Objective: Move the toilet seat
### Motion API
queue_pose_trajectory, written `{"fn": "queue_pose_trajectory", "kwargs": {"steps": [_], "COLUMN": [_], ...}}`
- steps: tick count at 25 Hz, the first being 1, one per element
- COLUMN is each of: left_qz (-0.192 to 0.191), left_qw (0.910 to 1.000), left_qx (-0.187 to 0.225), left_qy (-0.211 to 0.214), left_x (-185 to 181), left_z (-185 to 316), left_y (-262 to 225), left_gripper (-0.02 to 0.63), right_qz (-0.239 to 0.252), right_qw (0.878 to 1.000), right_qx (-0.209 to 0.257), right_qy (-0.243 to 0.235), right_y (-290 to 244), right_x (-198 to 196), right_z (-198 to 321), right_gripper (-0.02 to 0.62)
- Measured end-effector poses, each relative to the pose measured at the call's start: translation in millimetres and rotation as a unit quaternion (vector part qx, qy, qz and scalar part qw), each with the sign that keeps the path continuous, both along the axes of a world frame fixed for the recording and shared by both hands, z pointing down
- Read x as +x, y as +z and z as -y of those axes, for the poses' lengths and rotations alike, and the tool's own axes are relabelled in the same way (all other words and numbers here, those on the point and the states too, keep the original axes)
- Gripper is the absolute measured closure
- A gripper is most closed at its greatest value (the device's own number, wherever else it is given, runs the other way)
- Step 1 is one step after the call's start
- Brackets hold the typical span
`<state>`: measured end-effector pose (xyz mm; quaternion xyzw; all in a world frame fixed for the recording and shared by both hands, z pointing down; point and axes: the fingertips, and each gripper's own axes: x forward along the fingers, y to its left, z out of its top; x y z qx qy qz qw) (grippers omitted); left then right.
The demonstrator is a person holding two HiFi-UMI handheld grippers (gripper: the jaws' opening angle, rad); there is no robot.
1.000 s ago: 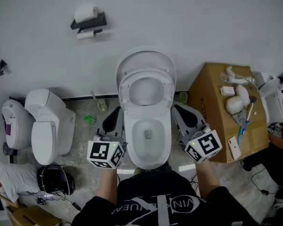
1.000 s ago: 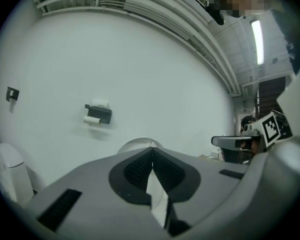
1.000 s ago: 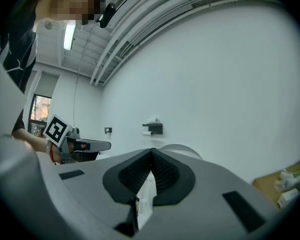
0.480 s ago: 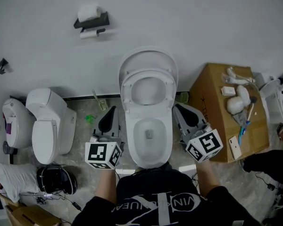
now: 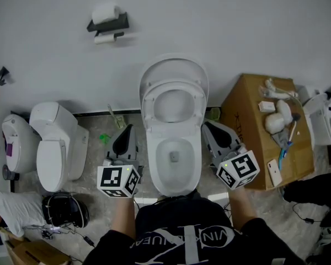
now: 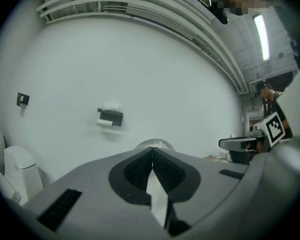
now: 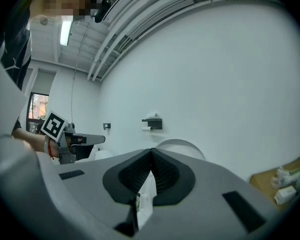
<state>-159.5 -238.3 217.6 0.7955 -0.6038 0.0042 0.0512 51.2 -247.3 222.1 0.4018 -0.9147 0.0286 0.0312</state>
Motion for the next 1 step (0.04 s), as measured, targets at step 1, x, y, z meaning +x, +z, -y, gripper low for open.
{"fn": "queue_pose_trajectory", "kwargs": {"steps": [1], "left_qz": [0.000], "left_qw": [1.0000], "left_qx": [0.000], "left_qy": [0.000], "left_x": [-0.6], "left_z": [-0.1], "left_y": [0.2], "left_gripper": [0.601], "right_qz": [-0.001], "right_qw": [1.000], "right_qx": [-0.001], "right_qy": [0.001], "right_y": [0.2], "right_x": [0.0], "right_z": [0.1], "right_gripper": [0.589]}}
